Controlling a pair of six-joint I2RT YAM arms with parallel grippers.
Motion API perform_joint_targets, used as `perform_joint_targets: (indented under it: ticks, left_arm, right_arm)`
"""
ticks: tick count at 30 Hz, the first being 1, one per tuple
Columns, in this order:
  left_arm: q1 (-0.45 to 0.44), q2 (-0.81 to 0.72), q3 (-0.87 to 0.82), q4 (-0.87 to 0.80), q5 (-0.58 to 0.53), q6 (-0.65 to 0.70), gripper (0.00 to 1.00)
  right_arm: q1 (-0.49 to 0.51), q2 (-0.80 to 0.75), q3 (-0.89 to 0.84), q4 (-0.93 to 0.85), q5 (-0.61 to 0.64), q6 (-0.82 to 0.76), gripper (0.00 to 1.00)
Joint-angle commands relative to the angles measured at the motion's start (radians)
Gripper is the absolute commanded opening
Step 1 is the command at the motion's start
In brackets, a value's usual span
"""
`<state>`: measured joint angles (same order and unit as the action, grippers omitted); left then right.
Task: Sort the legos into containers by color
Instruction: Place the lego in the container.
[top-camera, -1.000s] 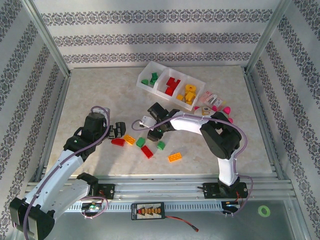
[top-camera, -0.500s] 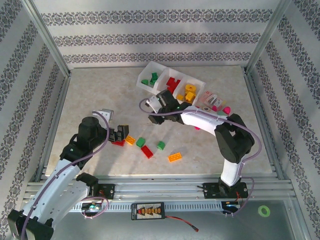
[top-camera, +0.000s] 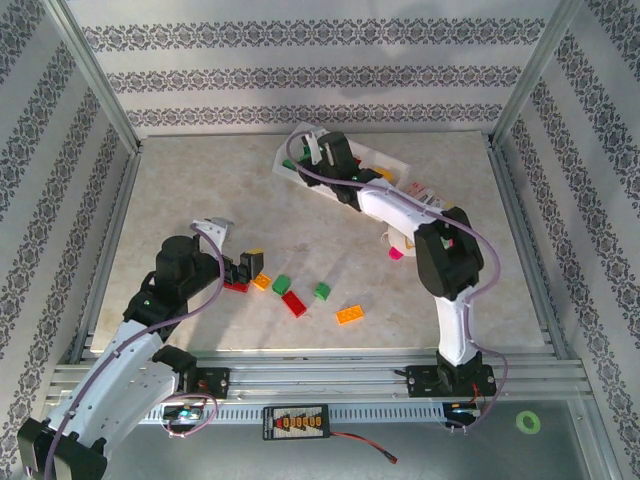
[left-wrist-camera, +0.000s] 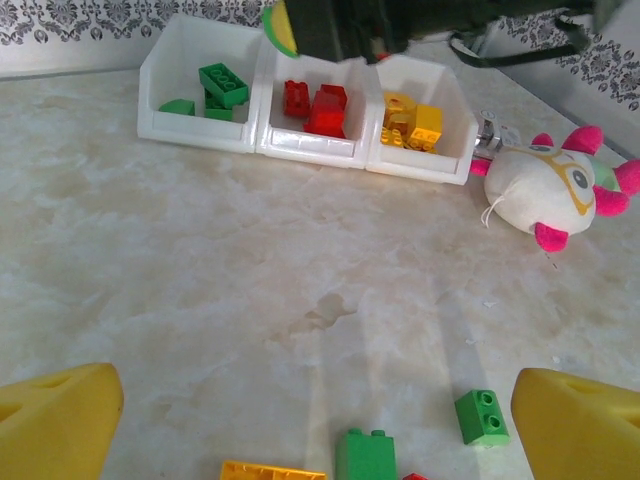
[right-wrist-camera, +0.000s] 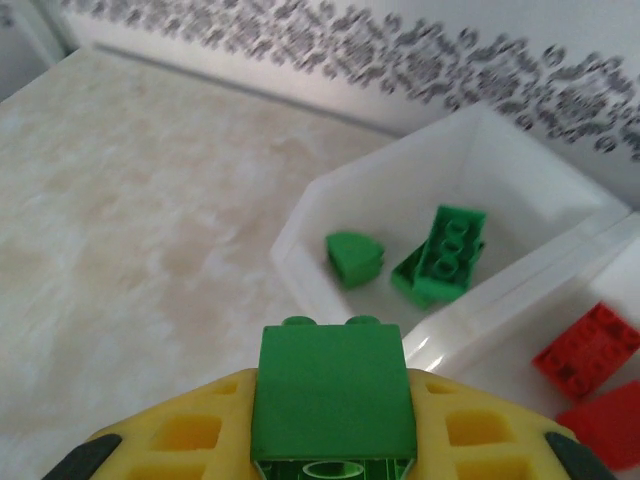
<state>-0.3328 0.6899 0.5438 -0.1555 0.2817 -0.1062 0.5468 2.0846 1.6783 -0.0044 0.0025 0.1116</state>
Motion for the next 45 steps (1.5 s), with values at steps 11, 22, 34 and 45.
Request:
perform_joint_targets:
  ticks: [11, 22, 34, 45]
  left_arm:
    - [0.000, 0.003, -0.028, 0.085, -0.024, 0.030, 0.99]
    - [0.001, -0.006, -0.028, 0.077, -0.015, 0.054, 0.99]
    - [0.000, -0.007, -0.025, 0.080, 0.031, 0.058, 0.99]
    - [-0.005, -0.021, -0.038, 0.080, 0.145, 0.126, 0.99]
  right_arm:
    - [-0.080, 0.347, 0.446, -0.039, 0.011, 0.213, 0.24]
    - [-0.100, 0.459, 0.602, -0.097, 0.003, 0.247, 0.34]
    - [-0.099, 0.324, 0.514, -0.070, -0.021, 0.178, 0.60]
    - [-0.032, -0.115, -0.104, 0.049, -0.052, -0.013, 0.82]
